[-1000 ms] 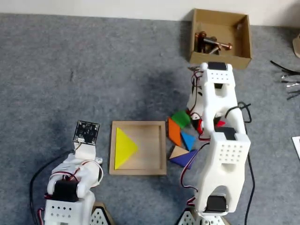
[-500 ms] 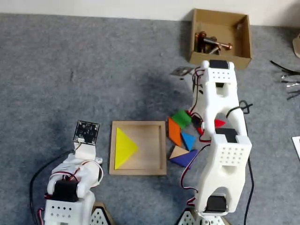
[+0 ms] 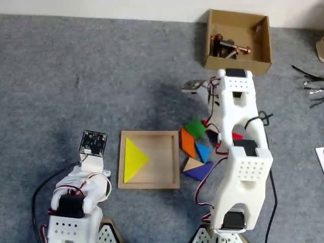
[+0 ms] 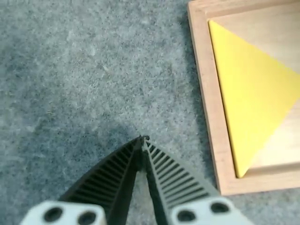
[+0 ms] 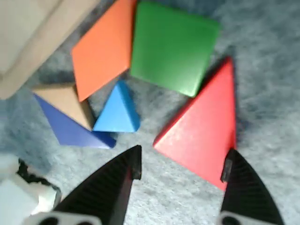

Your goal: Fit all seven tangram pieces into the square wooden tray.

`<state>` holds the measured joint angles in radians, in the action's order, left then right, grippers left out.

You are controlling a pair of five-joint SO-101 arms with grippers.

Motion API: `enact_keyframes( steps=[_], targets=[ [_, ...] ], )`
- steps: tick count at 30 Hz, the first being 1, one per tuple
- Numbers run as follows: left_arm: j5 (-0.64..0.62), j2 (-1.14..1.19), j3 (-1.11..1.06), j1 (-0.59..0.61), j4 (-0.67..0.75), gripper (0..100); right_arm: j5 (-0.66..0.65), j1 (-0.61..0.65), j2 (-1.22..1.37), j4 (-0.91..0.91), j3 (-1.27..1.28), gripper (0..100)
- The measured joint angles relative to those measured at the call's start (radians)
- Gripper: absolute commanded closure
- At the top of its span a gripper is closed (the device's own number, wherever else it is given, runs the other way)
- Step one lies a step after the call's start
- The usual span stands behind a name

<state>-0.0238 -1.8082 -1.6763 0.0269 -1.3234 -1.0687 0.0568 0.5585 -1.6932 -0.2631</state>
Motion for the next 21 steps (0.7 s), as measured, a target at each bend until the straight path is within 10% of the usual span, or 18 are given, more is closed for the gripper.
enact_keyframes(
  steps=[21],
  targets=[
    [0.000, 0.000, 0.000, 0.000, 0.000, 99, -0.021, 0.008, -0.060, 0.269, 0.315, 75.1]
  ],
)
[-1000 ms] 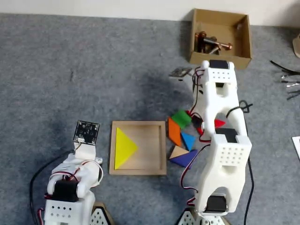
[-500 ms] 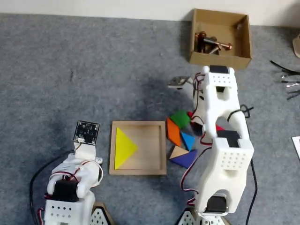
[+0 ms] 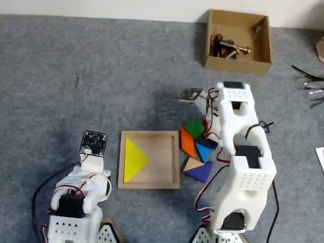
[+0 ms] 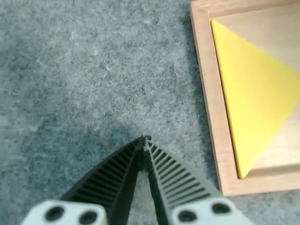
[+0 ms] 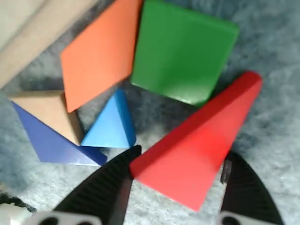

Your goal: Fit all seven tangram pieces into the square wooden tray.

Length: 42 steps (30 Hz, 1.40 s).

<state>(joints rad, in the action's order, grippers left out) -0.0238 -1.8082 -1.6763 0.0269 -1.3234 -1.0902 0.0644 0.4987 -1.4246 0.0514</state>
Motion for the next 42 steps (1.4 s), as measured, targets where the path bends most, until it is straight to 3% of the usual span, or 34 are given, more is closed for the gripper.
enact_keyframes(
  steps=[4, 11, 20, 27, 42],
  targets=[
    [0.000, 0.000, 0.000, 0.000, 0.000, 99, 0.006, -0.006, 0.000, 0.012, 0.000, 82.0],
    [0.000, 0.000, 0.000, 0.000, 0.000, 99, 0.098, -0.011, 0.015, 0.014, -0.057, 85.5],
    [0.000, 0.000, 0.000, 0.000, 0.000, 99, 0.140, -0.009, 0.035, -0.167, -0.207, 99.4],
    [0.000, 0.000, 0.000, -0.002, 0.000, 99, 0.147, -0.003, 0.035, -0.190, -0.227, 99.3],
    [0.000, 0.000, 0.000, 0.000, 0.000, 99, 0.404, 0.023, 0.035, -0.315, -0.545, 99.3]
  ],
)
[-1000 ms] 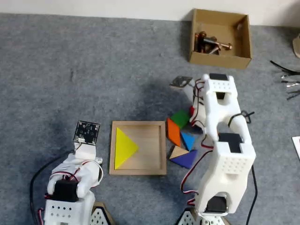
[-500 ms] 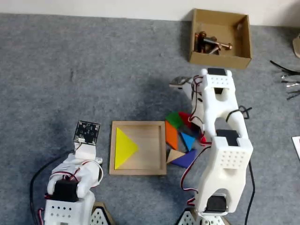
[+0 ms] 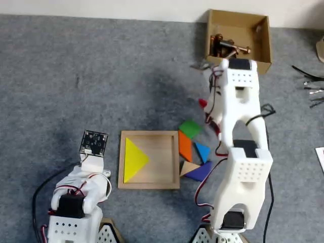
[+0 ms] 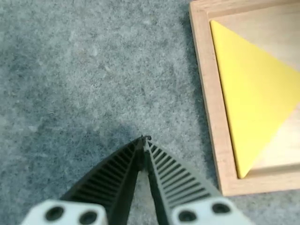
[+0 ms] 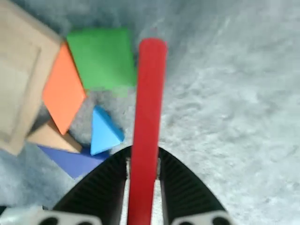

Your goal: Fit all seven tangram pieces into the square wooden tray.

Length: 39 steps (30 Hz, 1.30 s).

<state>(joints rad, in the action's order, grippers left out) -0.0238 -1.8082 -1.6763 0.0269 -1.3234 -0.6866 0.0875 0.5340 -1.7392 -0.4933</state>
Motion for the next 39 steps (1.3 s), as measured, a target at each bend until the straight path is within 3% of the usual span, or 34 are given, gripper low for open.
enact_keyframes(
  steps=[12, 22, 31, 39],
  targets=[
    [0.000, 0.000, 0.000, -0.002, 0.000, 99, 0.132, 0.308, -0.094, -0.002, -0.063, 99.4],
    [0.000, 0.000, 0.000, -0.002, 0.000, 99, 0.058, 0.483, -0.175, -0.003, 0.081, 99.4],
    [0.000, 0.000, 0.000, 0.000, 0.000, 99, 0.074, 0.557, -0.397, 0.006, 0.239, 99.4],
    [0.000, 0.000, 0.000, 0.000, 0.000, 99, 0.077, 0.557, -0.585, 0.287, 0.634, 99.4]
  ],
)
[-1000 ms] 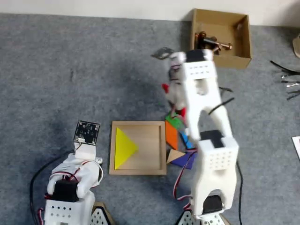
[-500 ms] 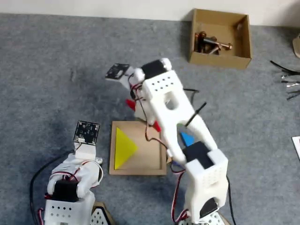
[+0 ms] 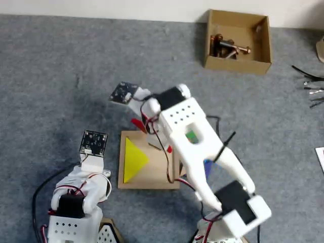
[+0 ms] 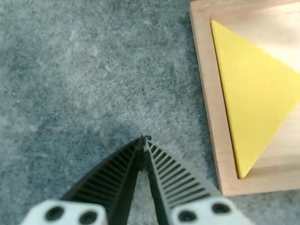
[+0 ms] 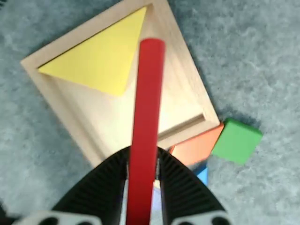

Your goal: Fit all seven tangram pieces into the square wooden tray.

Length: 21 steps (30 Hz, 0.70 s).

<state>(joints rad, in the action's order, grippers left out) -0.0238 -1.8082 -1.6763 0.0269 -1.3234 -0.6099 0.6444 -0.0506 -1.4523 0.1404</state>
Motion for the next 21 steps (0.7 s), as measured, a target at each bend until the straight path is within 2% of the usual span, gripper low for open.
enact_keyframes(
  steps=[4, 9, 21],
  targets=[
    [0.000, 0.000, 0.000, -0.002, 0.000, 99, 0.000, 0.000, -0.041, 0.143, 0.129, 99.4],
    [0.000, 0.000, 0.000, 0.000, 0.000, 99, 0.000, -0.032, -0.043, 0.249, 0.152, 99.4],
    [0.000, 0.000, 0.000, -0.002, 0.000, 99, -0.009, -0.054, -0.002, 0.330, 0.152, 99.4]
  ],
)
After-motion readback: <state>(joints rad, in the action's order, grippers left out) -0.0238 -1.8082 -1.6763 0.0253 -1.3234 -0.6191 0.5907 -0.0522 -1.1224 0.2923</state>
